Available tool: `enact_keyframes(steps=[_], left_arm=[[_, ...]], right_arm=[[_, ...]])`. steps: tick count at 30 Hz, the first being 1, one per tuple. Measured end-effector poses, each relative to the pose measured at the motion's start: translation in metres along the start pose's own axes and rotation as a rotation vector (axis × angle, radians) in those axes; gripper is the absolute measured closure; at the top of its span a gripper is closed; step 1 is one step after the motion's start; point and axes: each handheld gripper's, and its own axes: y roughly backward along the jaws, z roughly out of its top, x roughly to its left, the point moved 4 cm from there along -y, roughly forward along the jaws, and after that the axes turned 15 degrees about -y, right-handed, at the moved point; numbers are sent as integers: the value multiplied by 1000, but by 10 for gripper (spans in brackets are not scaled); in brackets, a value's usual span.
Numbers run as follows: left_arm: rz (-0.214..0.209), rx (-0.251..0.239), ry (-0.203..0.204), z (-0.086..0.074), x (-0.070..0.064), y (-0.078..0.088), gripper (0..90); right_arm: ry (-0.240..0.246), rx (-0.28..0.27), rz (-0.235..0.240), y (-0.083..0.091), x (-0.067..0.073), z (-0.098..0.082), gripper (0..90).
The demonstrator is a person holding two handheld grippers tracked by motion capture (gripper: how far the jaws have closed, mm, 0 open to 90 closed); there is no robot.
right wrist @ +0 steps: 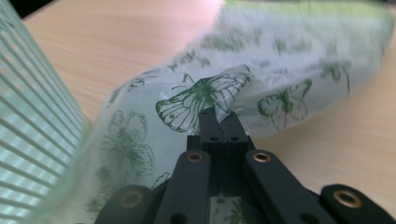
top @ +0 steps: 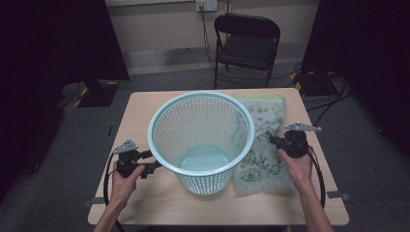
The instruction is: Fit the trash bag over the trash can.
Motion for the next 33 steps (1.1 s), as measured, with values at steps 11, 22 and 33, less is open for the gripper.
enact_keyframes(steps=[11,22,33], left_arm=[[65,-68,-32,29,18,22,255],[63,-164,-37,74,30,49,265],[121,-273,-66,116,36,69,292]], right_arm=[[78,-108,46,21,35,49,900],[144,-197,84,43,66,86,900],[189,-289,113,62,97,122,900]])
